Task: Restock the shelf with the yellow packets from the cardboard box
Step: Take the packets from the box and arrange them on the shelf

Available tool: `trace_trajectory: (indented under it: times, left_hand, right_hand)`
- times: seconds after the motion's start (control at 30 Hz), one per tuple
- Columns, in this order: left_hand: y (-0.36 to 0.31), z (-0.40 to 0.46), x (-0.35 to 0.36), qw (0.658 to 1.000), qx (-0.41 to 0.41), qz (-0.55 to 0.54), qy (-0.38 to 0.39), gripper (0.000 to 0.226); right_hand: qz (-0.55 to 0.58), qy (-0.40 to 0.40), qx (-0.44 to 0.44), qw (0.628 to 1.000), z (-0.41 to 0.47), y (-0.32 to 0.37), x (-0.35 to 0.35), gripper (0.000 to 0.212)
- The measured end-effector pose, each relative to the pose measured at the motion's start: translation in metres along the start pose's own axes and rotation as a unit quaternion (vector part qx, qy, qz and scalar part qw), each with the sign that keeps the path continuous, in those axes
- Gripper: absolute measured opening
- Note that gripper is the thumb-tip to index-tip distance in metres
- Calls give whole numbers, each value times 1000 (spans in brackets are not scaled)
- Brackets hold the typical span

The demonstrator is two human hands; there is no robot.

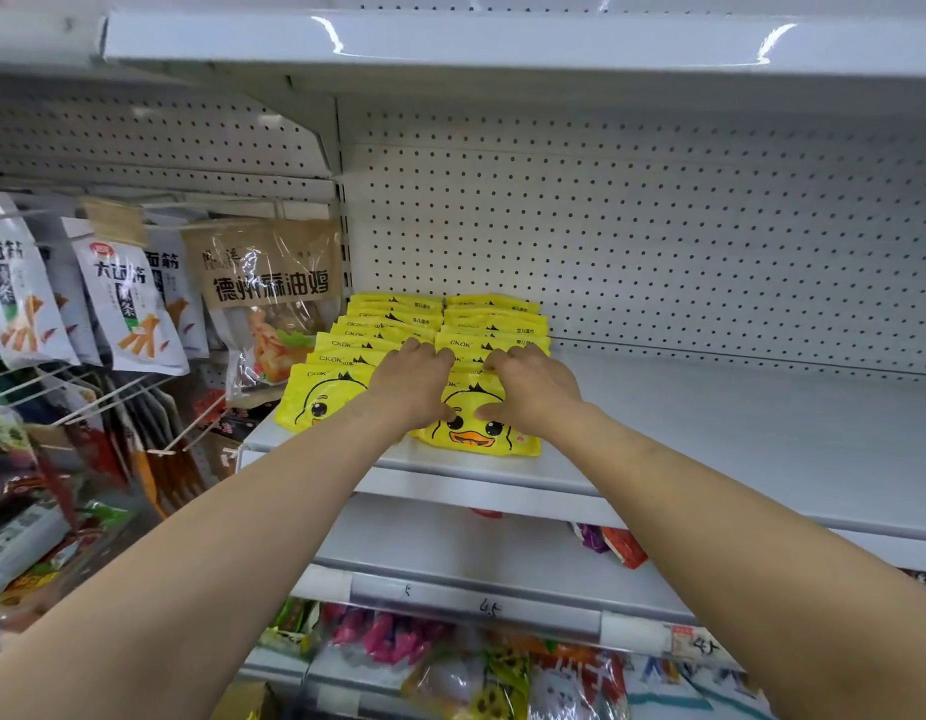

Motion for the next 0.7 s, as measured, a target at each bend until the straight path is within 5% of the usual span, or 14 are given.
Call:
trace_trajectory:
  times: [0.27, 0.7]
  left_hand:
    - [40, -54, -60, 994, -49, -22, -97, 71]
    - [123, -274, -120, 965, -188, 23, -179, 63]
  right_hand:
    - [-10, -51, -40, 998, -6, 49, -60, 60]
    - [160, -77, -231, 957, -101, 231, -110, 54]
Point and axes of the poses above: each hand's wrist, its own z-axis towards the middle knuckle, its own x-axis out of the palm, y = z × x, the point moved 10 cm from there along z, towards the middle knuckle, and after that the axes turned 14 degrees about x, right-handed, at the moved point
